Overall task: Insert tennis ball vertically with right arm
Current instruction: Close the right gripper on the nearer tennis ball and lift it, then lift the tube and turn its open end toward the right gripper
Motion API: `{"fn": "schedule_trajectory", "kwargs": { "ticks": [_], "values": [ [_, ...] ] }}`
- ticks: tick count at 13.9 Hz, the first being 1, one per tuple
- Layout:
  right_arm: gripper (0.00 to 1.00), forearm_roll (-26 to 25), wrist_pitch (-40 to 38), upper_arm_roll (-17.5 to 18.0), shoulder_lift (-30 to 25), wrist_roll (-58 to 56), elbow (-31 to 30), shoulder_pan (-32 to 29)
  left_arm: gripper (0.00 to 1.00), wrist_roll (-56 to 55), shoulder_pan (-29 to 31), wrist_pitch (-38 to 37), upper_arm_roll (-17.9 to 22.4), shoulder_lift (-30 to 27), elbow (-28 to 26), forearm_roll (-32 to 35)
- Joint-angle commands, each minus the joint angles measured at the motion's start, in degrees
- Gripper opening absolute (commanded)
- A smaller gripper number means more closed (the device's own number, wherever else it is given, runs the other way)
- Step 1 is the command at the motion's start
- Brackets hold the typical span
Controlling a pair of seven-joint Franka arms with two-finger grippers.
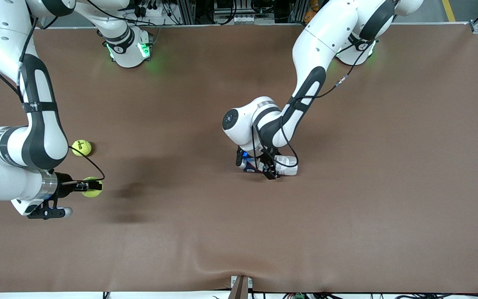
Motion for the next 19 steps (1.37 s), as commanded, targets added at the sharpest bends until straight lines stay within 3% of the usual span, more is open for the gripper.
{"fn": "schedule_trajectory", "kwargs": {
  "ticks": [1, 3, 4, 12, 14, 19],
  "values": [
    [0.27, 2.18, -1.78, 0.56, -2.77, -0.68, -1.65, -0.64, 0.91, -0.15, -0.51, 0.01, 0.35, 0.88, 1.42, 1.02],
    [0.27, 2.98, -3.20, 0.47, -2.95, -0.68, -1.65, -1.34, 0.79, -0.15, -0.51, 0.37, 0.35, 0.88, 1.33, 1.02],
    [0.27, 2.98, -3.72, 0.47, -3.12, -0.77, -1.65, -1.34, 0.78, -0.32, -0.51, 0.63, 0.35, 0.79, 1.42, 1.02],
    [0.27, 2.98, -3.55, 0.38, -2.95, -1.03, -1.65, -1.69, 0.78, -1.11, -0.51, 0.80, -0.96, -0.17, 1.60, 0.49],
    [0.27, 3.07, -3.38, 0.38, -2.86, -0.95, -1.65, -1.43, 0.78, -1.90, -0.42, 3.69, -2.63, -0.53, 4.48, 0.32],
    [0.27, 3.95, -3.55, 0.47, -2.95, -0.95, -1.65, -1.95, 0.78, -6.38, -0.16, 17.57, -3.25, -0.62, 4.67, 0.23]
  ]
}}
